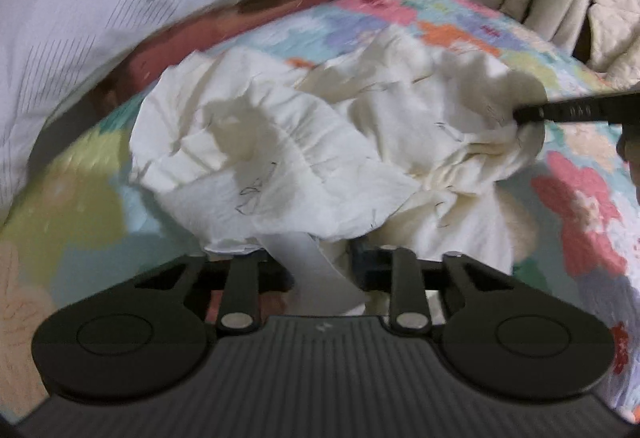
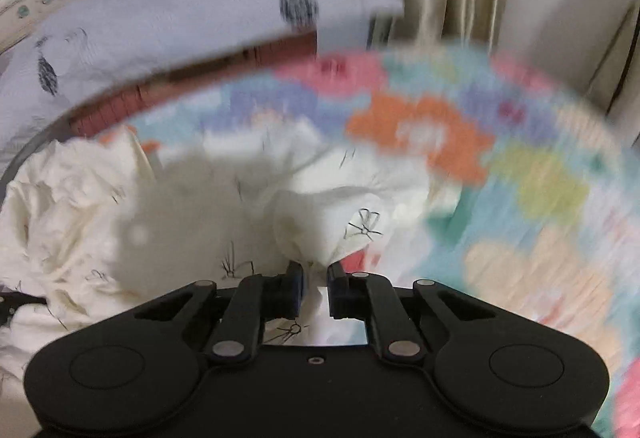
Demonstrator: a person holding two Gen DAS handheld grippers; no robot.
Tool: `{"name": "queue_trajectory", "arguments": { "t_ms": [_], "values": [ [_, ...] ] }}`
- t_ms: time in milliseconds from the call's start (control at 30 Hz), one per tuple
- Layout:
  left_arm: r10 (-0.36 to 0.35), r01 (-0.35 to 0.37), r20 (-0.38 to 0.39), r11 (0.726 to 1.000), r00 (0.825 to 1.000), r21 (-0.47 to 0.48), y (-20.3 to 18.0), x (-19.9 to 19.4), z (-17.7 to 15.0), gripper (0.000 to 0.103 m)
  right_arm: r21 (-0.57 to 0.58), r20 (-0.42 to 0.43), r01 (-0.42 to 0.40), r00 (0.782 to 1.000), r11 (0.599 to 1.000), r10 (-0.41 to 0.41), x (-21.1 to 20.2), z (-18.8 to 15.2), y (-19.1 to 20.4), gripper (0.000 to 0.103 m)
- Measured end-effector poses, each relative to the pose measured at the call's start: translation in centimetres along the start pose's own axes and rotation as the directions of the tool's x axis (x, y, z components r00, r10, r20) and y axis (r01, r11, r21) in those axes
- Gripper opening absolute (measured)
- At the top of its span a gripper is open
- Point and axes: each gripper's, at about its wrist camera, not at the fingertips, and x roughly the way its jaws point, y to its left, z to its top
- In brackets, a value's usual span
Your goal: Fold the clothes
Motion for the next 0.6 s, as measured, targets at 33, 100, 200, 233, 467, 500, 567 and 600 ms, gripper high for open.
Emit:
{"name": "queue_trajectory", "arguments": {
  "t_ms": [33,100,200,233,467,500,567,600],
  "values": [
    [-0.019,0.019,0.029,1.000,0.999,0.000,-0.3,-0.6,0.1,0.021,0.021,0.032,0.009,0.999,1.000,-0.010,-1.0,0.4,-0.3,0.009],
    [-0.085,0.087,0.109,0.996,0.990,-0.008,-0.9,-2.4,0.5,0.019,0.054,0.105,0.046,0.993,0.997,-0.052,-3.5,1.2,-1.3,0.008],
    [-0.212,0.220,0.191,0.975,0.958,-0.019,-2.4,-5.0,1.4,0.018,0.098,0.208,0.127,0.967,0.987,-0.145,-8.2,2.0,-3.8,0.008],
    [-0.252,0.263,0.205,0.965,0.946,-0.024,-3.0,-5.6,1.8,0.018,0.114,0.237,0.160,0.954,0.980,-0.184,-9.7,2.1,-4.8,0.008],
    [-0.402,0.389,0.175,0.915,0.899,0.104,-10.4,-4.8,4.5,0.026,0.368,0.239,0.374,0.847,0.851,-0.476,-16.8,-0.7,-15.4,0.008],
    [-0.418,0.408,0.131,0.907,0.899,0.101,-11.0,-3.7,4.0,0.027,0.402,0.202,0.400,0.839,0.824,-0.506,-17.1,-1.9,-16.9,0.008],
    [-0.435,0.433,0.031,0.899,0.900,0.068,-11.3,-1.0,2.3,0.027,0.423,0.105,0.472,0.822,0.773,-0.559,-16.8,-4.8,-19.3,0.008],
    [-0.425,0.424,-0.006,0.903,0.905,0.063,-11.2,0.0,1.2,0.027,0.420,0.048,0.508,0.815,0.752,-0.577,-16.2,-6.3,-20.3,0.008]
  ]
}}
